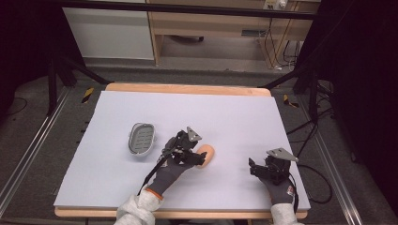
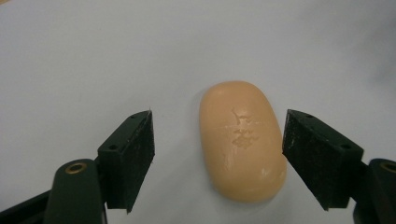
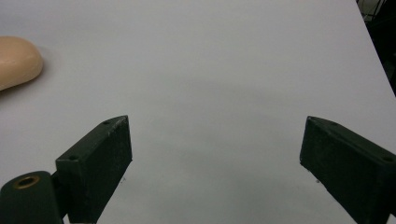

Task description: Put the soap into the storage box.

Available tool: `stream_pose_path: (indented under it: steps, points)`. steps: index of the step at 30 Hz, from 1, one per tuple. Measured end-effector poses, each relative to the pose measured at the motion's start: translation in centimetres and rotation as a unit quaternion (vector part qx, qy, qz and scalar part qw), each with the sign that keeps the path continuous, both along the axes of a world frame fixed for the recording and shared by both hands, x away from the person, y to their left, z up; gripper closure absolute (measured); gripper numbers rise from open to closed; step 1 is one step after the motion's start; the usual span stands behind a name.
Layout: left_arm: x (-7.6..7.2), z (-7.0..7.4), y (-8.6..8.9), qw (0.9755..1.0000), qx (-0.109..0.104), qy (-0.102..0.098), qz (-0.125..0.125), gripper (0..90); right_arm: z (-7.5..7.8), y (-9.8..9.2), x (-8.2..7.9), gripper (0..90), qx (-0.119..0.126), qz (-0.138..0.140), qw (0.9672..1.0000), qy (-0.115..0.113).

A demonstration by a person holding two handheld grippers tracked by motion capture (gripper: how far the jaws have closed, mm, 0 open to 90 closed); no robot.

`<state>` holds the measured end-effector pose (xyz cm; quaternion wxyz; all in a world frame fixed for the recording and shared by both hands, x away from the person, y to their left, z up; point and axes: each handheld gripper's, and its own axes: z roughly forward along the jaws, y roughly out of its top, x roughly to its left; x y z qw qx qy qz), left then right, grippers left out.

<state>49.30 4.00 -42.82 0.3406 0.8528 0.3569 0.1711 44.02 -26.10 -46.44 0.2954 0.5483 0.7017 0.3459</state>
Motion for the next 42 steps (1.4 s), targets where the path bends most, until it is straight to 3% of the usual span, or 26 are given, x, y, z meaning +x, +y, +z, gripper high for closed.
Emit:
stream_pose_path:
  steps: [14, 42]
  points:
    - [0.4, -0.9, -1.0, 0.9998, 0.011, 0.014, -0.007, 24.3, 0.0, 0.0, 0.0, 9.4, 0.0, 0.002, 1.0, 0.001]
    - [1.5, -3.1, -3.6, 0.9973, 0.055, 0.045, -0.018, 27.5, -0.1, 0.0, 0.1, 9.3, 0.004, 0.001, 1.0, 0.006]
